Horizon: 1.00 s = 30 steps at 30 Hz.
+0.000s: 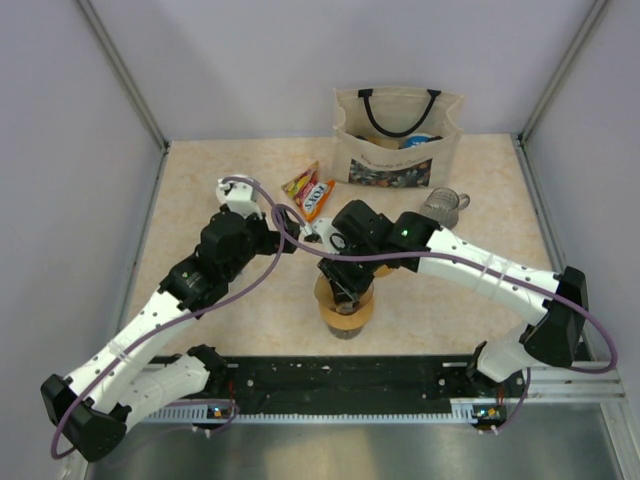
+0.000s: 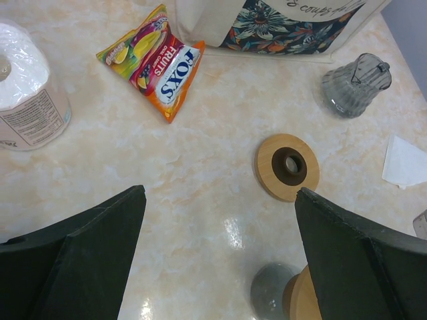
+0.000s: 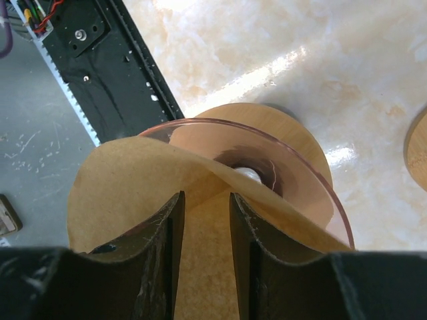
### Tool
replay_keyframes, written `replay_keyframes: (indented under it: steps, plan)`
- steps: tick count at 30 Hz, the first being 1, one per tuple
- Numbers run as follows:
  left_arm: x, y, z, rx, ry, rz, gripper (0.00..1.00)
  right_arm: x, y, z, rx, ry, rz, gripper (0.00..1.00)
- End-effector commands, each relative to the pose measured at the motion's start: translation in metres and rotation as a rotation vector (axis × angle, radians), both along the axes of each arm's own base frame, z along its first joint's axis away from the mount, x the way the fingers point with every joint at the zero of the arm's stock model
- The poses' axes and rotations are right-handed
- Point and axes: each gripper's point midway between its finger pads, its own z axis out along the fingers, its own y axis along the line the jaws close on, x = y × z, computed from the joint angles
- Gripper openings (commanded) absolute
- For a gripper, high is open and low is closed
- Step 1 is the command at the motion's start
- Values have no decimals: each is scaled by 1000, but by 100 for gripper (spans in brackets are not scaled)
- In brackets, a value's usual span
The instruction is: Place the coffee filter in the dripper
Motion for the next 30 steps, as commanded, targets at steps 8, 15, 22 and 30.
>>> replay_keyframes:
  steps: [8, 15, 22, 30]
  plan:
    - [2, 9, 16, -16, -52, 40, 99, -10, 9, 13, 60, 7, 66, 34]
    - [2, 12, 17, -13, -54, 52, 99, -8, 4, 0, 7, 8, 45, 41]
    - [4, 12, 15, -6, -47, 58, 99, -2, 3, -8, -22, -5, 31, 42]
    - [4, 12, 15, -7, -47, 58, 99, -4, 2, -17, -36, 13, 30, 40]
